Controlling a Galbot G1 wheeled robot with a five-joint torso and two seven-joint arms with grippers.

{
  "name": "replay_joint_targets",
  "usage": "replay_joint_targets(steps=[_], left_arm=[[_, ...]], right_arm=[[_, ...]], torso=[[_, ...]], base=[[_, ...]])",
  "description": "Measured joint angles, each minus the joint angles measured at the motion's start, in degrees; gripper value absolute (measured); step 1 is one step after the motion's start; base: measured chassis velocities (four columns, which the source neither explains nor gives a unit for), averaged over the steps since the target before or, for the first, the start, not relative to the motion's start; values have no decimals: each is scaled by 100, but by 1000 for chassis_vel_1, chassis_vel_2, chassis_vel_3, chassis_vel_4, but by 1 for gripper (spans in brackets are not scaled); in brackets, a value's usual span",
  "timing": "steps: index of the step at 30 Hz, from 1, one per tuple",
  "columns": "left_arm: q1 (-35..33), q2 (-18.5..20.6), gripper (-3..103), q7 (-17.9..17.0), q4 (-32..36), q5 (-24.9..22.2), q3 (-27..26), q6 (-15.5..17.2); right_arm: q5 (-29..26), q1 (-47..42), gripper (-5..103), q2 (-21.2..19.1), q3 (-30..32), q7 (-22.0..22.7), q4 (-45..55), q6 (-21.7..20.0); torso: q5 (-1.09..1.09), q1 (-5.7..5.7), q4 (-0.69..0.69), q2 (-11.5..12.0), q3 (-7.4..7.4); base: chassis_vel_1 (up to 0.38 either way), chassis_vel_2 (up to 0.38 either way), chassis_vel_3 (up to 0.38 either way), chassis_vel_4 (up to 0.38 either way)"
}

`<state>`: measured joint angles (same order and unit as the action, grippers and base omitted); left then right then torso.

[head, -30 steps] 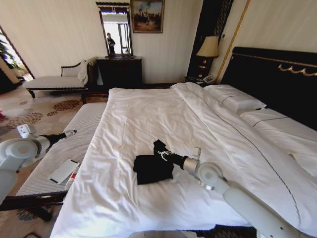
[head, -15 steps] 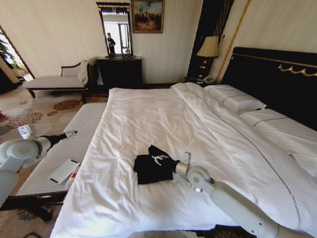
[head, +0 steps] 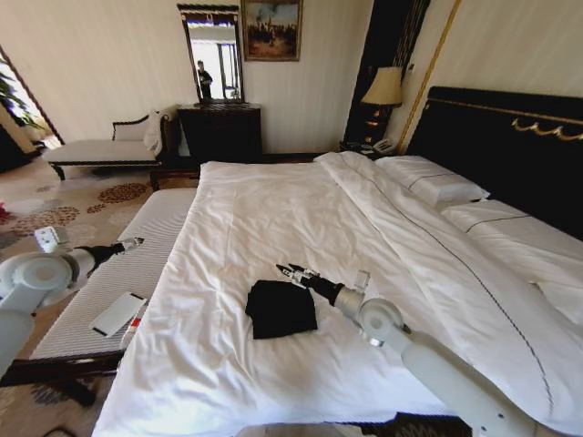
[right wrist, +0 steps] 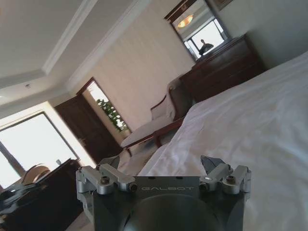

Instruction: Fold the clothes on the bed.

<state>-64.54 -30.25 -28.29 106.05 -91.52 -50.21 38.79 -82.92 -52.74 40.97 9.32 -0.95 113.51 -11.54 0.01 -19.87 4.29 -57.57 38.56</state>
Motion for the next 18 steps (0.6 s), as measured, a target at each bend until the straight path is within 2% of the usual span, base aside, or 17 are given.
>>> replay_joint_targets(steps=[2,3,5,6,7,8,9,10,11,12,13,15,16,17,18], left_arm=[[33,-7,100,-8,230,-303,-331,-25],[33,-7,100,-8,230,-303,-331,-25],[-149,-66,100,37,652,-526,-836,-47],[-267,-102,100,75,774,-488,-969,-61],[-499,-182,100,139,950,-317,-1145,-122],[-499,-182,100,139,950,-317,-1145,-122],[-683,-243,100,169,1059,-184,-1266,-197],[-1099,-376,100,244,1305,78,-1553,-484],[-1294,-450,100,292,1440,243,-1690,-761],[-1294,-450,100,292,1440,243,-1690,-761],[-1437,-524,100,357,1583,475,-1791,-1080],[-1688,-727,100,562,1838,1344,-1861,-1735],[-1781,-839,100,665,1933,1788,-1830,-1949],[-1822,-908,100,710,1987,1990,-1797,-2039],[-1822,-908,100,710,1987,1990,-1797,-2039]], right_arm=[[-80,-113,99,-368,739,176,-132,4],[-80,-113,99,-368,739,176,-132,4],[39,-585,100,-914,1999,318,-303,79],[131,-842,100,-1061,2449,392,-326,119],[324,-1338,100,-1229,3222,519,-315,213],[324,-1338,100,-1229,3222,519,-315,213],[468,-1790,100,-1320,3833,598,-266,322],[725,-2718,100,-1369,4841,692,-75,523],[873,-3183,100,-1333,5307,709,34,697],[873,-3183,100,-1333,5307,709,34,697],[1043,-3526,100,-1268,5632,707,122,906],[1679,-4202,100,-977,6110,670,235,1385],[1894,-4334,100,-860,6188,668,261,1514],[1996,-4374,100,-793,6210,676,275,1571],[1996,-4374,100,-793,6210,676,275,1571]], torso=[[2,0,2,0,0],[2,0,2,0,0],[4,-1,4,0,0],[4,0,5,0,-1],[6,0,5,0,-1],[6,0,5,0,-1],[4,0,6,0,-1],[-4,1,7,0,-2],[-1,2,6,0,-2],[-1,2,6,0,-2],[-2,2,2,-1,-2],[2,3,1,-1,-2],[4,3,2,-2,-3],[3,3,2,-2,-3],[3,3,2,-2,-3]], base=[[0,0,0,0],[0,0,0,0],[0,0,0,0],[0,0,0,0],[0,0,0,0],[0,0,0,0],[0,0,0,0],[0,0,0,0],[0,0,0,0],[0,0,0,0],[0,0,0,0],[0,0,0,0],[0,0,0,0],[0,0,0,0],[0,0,0,0]])
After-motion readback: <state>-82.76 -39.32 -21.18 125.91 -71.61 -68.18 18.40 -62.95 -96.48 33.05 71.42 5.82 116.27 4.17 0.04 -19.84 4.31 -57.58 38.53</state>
